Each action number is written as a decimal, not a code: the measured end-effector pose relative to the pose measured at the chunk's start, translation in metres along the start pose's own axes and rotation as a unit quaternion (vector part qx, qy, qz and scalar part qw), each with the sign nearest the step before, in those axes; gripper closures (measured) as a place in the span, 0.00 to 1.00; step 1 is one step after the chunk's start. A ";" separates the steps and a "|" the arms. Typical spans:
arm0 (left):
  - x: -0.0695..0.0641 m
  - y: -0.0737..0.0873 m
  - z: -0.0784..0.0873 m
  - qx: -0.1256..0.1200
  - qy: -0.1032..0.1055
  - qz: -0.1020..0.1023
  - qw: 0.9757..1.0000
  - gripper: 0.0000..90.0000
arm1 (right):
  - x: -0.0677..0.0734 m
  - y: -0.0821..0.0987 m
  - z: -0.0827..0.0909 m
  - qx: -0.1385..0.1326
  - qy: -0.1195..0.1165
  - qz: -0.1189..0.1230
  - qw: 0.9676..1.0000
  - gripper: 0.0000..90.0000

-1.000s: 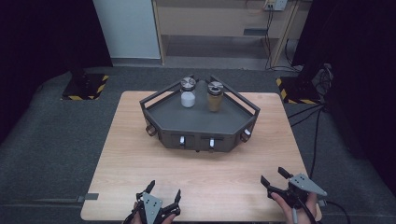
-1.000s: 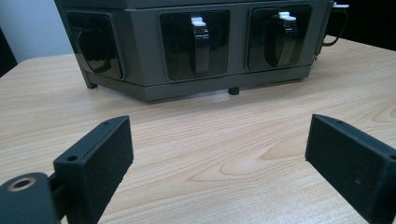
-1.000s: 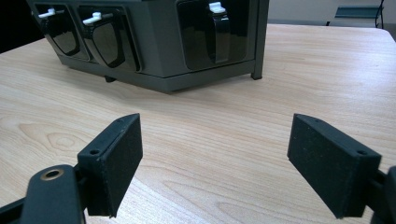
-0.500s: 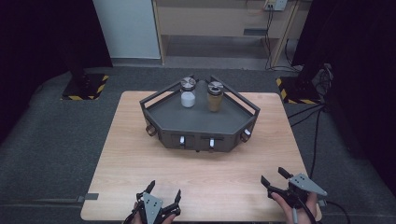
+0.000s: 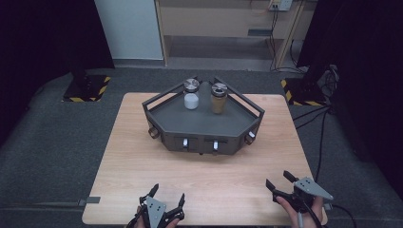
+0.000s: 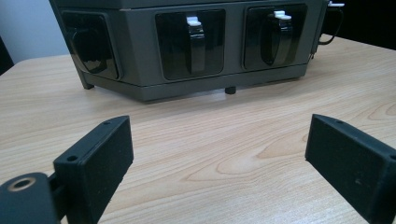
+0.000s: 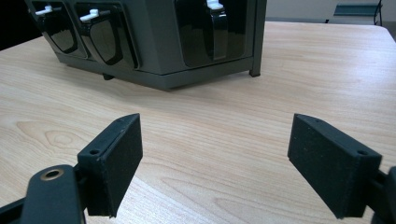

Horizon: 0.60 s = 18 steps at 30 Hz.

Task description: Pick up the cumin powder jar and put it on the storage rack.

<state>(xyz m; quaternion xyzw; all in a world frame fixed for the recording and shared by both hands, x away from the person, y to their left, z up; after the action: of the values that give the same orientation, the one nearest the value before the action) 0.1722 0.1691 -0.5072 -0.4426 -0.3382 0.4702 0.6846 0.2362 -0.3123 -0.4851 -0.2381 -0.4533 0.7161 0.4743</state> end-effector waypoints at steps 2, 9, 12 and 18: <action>0.000 0.000 0.000 -0.001 0.000 0.000 1.000 0.08 | 0.000 0.000 0.000 0.000 0.000 0.001 1.000 0.20; 0.000 -0.001 0.001 -0.003 -0.002 -0.003 1.000 0.08 | -0.002 -0.001 0.001 -0.003 0.003 -0.001 1.000 0.20; -0.001 0.000 0.000 -0.002 -0.002 -0.004 1.000 0.08 | -0.003 -0.001 0.002 -0.003 0.004 -0.002 1.000 0.20; -0.001 0.000 -0.001 -0.002 -0.004 -0.006 1.000 0.08 | -0.005 0.000 0.002 -0.002 0.005 -0.003 1.000 0.20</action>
<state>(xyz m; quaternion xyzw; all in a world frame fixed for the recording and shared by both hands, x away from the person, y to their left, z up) 0.1725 0.1682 -0.5073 -0.4400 -0.3442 0.4673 0.6853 0.2368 -0.3172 -0.4848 -0.2408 -0.4534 0.7124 0.4784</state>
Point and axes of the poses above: each handheld gripper's, and its own axes: z roughly backward along the jaws, y roughly out of its underside, x roughly to its left, the point moved 8 cm from there along -z, roughly forward along the jaws, and after that the axes turned 8 degrees about x, right-handed, at the moved point
